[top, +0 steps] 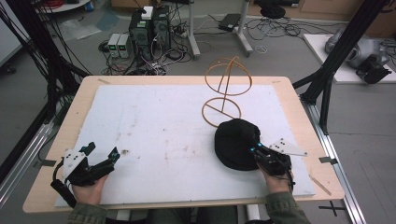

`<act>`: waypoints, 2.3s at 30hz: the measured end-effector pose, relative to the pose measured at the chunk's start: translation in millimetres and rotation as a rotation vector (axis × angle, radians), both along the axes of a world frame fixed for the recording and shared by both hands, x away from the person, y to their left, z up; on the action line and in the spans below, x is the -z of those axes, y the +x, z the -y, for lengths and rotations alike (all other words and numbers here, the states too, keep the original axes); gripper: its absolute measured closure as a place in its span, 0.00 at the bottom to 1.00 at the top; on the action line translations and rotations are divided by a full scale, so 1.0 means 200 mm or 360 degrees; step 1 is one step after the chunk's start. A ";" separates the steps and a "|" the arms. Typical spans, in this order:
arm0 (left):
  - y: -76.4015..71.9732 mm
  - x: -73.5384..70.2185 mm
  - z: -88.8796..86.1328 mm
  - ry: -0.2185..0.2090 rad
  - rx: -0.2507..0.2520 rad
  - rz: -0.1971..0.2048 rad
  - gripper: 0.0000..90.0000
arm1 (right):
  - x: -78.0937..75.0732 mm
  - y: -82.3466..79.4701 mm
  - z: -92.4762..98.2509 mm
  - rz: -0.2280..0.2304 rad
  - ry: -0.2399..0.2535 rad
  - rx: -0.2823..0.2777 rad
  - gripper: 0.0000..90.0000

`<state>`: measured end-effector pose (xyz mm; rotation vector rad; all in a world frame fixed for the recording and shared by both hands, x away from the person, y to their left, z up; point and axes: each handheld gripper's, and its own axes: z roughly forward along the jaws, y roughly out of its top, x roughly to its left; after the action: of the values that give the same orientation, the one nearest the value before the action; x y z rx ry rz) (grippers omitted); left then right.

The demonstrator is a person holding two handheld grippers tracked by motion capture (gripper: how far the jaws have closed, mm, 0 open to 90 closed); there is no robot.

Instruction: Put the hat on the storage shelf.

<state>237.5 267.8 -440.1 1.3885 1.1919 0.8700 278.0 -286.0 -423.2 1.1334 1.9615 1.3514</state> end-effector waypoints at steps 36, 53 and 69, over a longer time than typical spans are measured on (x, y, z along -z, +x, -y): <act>0.02 0.00 -0.02 -0.0019 -0.0055 0.0026 0.15 | -0.23 -0.10 0.02 0.0701 0.0300 -0.0023 0.96; 0.01 0.00 0.00 0.0061 -0.0038 0.0018 0.15 | -0.37 -0.02 0.04 0.0879 0.0469 0.0016 0.96; 0.02 -0.01 0.00 0.0043 -0.0030 0.0026 0.15 | -0.58 0.16 0.01 0.0923 0.0532 0.0157 0.96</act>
<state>241.0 267.2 -439.1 1.3911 1.1864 0.9119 309.2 -288.4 -306.9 0.8289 1.2849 1.7552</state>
